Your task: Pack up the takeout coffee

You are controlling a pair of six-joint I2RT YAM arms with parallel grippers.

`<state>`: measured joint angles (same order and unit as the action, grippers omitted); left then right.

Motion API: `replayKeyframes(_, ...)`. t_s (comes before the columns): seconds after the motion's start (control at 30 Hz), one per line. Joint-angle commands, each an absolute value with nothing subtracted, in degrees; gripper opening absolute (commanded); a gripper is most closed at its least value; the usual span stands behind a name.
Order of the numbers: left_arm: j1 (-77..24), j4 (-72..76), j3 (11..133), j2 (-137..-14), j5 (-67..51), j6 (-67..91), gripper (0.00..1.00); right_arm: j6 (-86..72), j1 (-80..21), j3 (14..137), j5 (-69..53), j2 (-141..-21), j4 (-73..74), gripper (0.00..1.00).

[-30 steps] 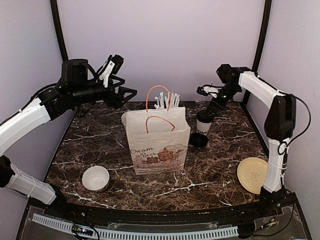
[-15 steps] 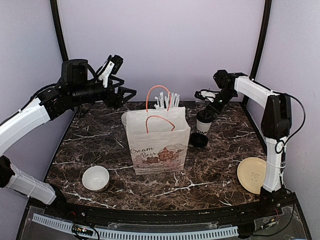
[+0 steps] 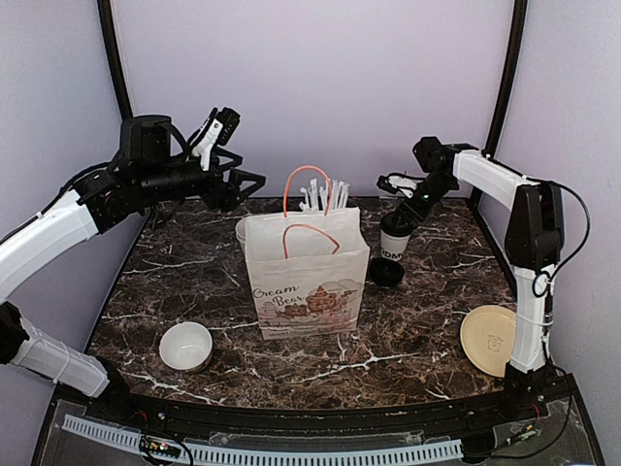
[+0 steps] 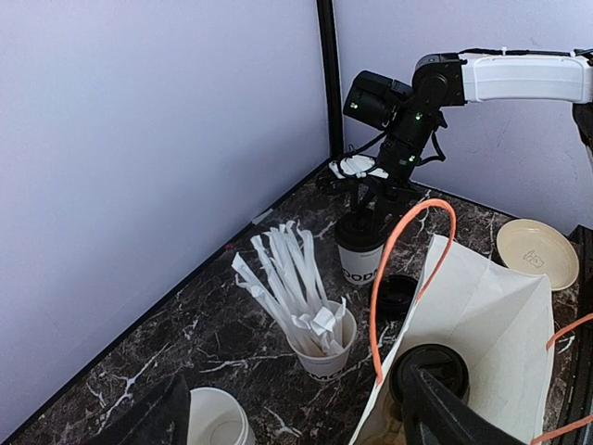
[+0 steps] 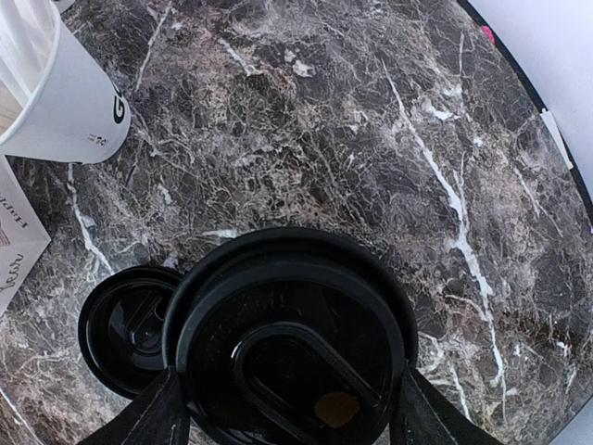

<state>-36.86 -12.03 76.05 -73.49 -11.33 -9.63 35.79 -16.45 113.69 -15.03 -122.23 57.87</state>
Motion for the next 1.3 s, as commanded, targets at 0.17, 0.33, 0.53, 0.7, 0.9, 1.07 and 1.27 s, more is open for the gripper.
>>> replayKeyframes(0.17, -36.65, -13.30, 79.17, -73.07, -10.90, -10.72, 0.81, 32.46, -16.62, 109.31, -15.43, -109.23, 54.97, 0.60)
replayKeyframes(0.33, -36.60, -16.05, 83.36, -72.92, -10.34, -12.41, 0.81, 31.86, -17.19, 100.89, -17.00, -97.03, 54.40, 0.60)
replayKeyframes(0.53, -36.87, -21.63, 91.24, -74.87, -14.51, -12.47, 0.79, 36.29, -22.08, 83.09, -17.27, -81.39, 54.31, 0.60)
replayKeyframes(0.7, -37.61, -25.80, 95.90, -77.49, -17.44, -11.27, 0.77, 40.66, -28.50, 69.07, -20.78, -71.22, 56.22, 0.60)
replayKeyframes(0.9, -38.09, -29.45, 95.46, -77.36, -17.33, -11.77, 0.75, 41.30, -37.07, 62.94, -26.68, -67.36, 56.26, 0.62)
replayKeyframes(1.07, -38.16, -30.87, 91.75, -74.64, -15.94, -11.46, 0.75, 38.88, -46.67, 65.31, -26.26, -71.88, 53.38, 0.62)
replayKeyframes(1.27, -38.16, -34.75, 90.01, -71.15, -14.41, -10.56, 0.76, 38.61, -57.96, 73.91, -21.65, -81.93, 53.39, 0.62)
